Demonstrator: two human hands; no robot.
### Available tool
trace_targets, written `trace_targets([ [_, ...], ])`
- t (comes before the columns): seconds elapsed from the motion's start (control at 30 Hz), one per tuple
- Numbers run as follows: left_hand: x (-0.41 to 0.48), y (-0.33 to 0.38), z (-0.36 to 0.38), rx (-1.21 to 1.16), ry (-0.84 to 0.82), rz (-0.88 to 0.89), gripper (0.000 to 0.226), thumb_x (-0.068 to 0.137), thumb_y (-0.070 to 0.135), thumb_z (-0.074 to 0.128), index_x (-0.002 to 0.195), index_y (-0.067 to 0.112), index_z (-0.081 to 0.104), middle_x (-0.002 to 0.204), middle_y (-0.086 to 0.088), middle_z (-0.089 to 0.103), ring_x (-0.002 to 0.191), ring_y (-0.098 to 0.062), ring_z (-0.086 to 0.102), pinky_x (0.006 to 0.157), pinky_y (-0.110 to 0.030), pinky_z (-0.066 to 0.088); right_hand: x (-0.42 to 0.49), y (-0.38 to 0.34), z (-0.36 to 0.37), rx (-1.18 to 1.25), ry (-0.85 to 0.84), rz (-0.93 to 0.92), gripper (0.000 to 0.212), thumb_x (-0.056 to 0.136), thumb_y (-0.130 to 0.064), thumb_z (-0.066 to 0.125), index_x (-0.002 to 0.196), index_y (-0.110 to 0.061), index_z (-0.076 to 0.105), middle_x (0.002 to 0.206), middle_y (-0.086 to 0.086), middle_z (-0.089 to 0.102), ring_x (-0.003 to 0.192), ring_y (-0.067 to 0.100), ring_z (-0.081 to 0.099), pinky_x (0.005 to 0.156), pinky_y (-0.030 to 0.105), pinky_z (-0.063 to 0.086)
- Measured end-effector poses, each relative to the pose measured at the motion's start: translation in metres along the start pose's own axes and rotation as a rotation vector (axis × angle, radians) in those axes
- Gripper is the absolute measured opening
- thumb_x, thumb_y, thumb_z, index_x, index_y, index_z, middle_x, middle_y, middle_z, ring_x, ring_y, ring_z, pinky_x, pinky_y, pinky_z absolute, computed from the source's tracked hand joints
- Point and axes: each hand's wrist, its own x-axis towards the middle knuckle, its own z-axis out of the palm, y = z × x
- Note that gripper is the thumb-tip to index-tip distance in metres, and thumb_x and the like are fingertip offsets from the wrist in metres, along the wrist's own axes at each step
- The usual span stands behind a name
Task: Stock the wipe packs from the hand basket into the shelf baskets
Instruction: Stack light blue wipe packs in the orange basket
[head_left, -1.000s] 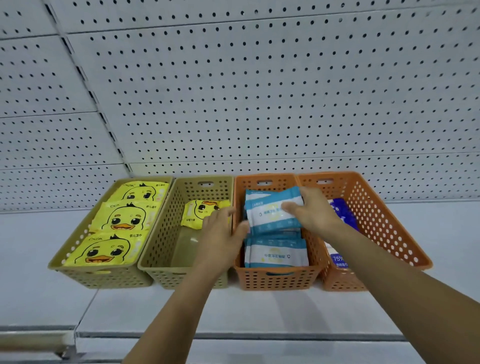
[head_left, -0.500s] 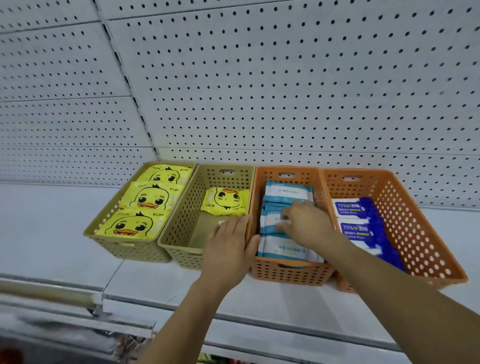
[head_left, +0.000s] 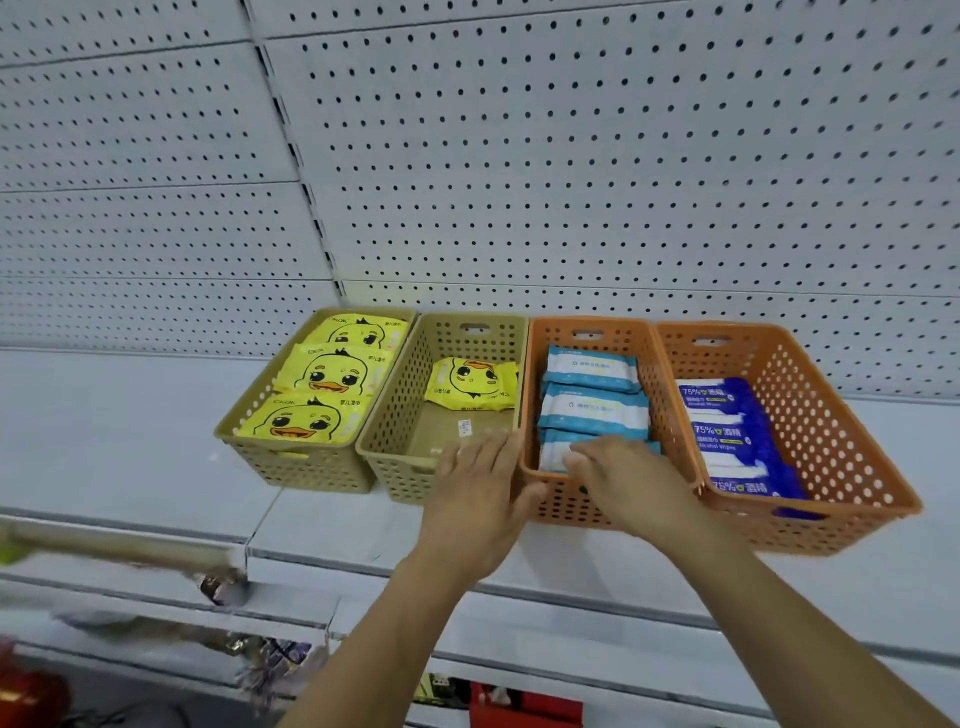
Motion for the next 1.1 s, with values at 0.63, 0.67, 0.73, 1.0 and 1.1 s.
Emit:
trace_targets([
  [0.63,-0.427,-0.201,-0.045,-0.313,-0.132,-0.361,0.051,0.098,0.050,0.041,0.146,0.031,0.035,0.147,0.010,0.043,0.131,-0.012,0.043,0.099,-0.029,0.041,-0.249,-0.289,0.227,0.246,-0.010,-0.178,0.040,0.096,-0.041,0.047,0.135,-0.031,0.046,0.133,-0.013,0.048,0.122,0.009,0.046,0.084,0.024,0.039],
  [0.67,-0.444,-0.215,-0.047,-0.317,-0.141,-0.388,0.051,0.098,0.050,0.041,0.145,0.029,0.036,0.144,0.008,0.046,0.128,-0.013,0.046,0.098,-0.030,0.043,-0.255,-0.303,0.236,0.245,-0.047,-0.174,0.039,0.096,-0.040,0.047,0.134,-0.031,0.047,0.132,-0.012,0.048,0.121,0.010,0.047,0.083,0.025,0.039],
  [0.73,-0.473,-0.241,-0.050,-0.343,-0.160,-0.450,0.052,0.098,0.050,0.041,0.145,0.027,0.037,0.143,0.007,0.047,0.127,-0.013,0.048,0.098,-0.031,0.044,-0.260,-0.328,0.252,0.242,-0.113,-0.181,0.037,0.096,-0.039,0.049,0.132,-0.030,0.049,0.130,-0.010,0.051,0.118,0.012,0.050,0.084,0.028,0.043],
  [1.0,-0.531,-0.374,-0.060,-0.426,-0.087,-0.686,0.048,0.096,0.044,0.051,0.139,0.024,0.046,0.136,0.006,0.055,0.121,-0.011,0.053,0.097,-0.034,0.047,-0.215,-0.450,0.315,0.201,-0.238,-0.314,0.043,0.094,-0.038,0.051,0.136,-0.031,0.043,0.133,-0.007,0.052,0.118,0.013,0.053,0.091,0.033,0.046],
  [1.1,-0.538,-0.441,-0.067,-0.452,-0.060,-0.746,0.047,0.095,0.039,0.055,0.137,0.021,0.049,0.131,0.004,0.058,0.118,-0.013,0.056,0.097,-0.033,0.047,-0.185,-0.508,0.343,0.209,-0.252,-0.343,0.046,0.095,-0.037,0.050,0.139,-0.030,0.039,0.136,-0.007,0.050,0.121,0.013,0.050,0.095,0.033,0.041],
])
